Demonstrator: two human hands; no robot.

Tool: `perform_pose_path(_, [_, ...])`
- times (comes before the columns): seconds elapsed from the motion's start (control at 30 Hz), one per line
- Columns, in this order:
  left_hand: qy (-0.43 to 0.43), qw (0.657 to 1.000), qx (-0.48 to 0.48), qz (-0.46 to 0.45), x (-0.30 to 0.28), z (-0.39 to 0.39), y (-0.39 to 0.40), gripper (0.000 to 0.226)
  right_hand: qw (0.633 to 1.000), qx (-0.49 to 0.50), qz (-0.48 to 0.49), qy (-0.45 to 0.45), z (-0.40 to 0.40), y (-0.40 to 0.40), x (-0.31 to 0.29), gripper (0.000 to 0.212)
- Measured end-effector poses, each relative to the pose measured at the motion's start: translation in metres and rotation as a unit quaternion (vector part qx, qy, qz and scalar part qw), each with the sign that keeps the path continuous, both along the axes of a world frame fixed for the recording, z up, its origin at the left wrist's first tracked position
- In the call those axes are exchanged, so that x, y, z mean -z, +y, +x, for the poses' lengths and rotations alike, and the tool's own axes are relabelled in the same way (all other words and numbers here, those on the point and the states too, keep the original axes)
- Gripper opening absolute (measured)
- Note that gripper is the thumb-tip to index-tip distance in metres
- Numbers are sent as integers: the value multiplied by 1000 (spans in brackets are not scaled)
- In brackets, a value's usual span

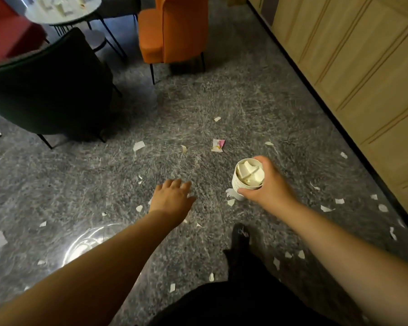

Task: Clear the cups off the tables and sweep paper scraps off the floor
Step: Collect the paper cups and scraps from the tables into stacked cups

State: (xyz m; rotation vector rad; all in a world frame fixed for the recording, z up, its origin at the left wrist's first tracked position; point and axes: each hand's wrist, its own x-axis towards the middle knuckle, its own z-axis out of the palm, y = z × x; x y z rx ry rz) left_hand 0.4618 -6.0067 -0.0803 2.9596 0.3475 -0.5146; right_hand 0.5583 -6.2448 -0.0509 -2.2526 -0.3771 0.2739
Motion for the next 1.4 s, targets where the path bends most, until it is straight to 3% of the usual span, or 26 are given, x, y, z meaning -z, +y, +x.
perform_pose_path(0.47, [11, 995, -100, 11, -8, 234, 99, 58, 992, -123, 35, 4, 293, 134, -14, 74])
perform_pose_path(0.73, [5, 991, -130, 14, -14, 310, 176, 56, 986, -166, 21, 15, 383, 232, -7, 77])
perform_pose_path(1.4, [16, 989, -143, 21, -6, 542, 468, 59, 984, -172, 5, 41, 605, 513, -5, 73])
